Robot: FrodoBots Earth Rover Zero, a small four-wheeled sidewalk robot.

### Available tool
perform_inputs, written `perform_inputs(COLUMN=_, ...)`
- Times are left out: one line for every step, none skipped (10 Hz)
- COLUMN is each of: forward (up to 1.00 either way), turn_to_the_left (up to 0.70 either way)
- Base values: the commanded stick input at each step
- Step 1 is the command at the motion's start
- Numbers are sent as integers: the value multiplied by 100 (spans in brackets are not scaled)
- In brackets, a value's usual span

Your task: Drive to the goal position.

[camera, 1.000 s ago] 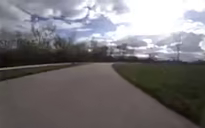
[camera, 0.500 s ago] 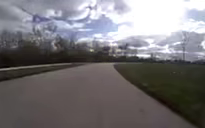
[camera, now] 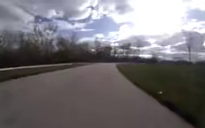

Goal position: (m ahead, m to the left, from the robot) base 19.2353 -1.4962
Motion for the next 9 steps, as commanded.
perform_inputs(forward=100, turn_to_the_left=2)
perform_inputs(forward=100, turn_to_the_left=2)
perform_inputs(forward=100, turn_to_the_left=2)
perform_inputs(forward=100, turn_to_the_left=2)
perform_inputs(forward=100, turn_to_the_left=2)
perform_inputs(forward=100, turn_to_the_left=2)
perform_inputs(forward=100, turn_to_the_left=2)
perform_inputs(forward=100, turn_to_the_left=2)
perform_inputs(forward=100, turn_to_the_left=2)
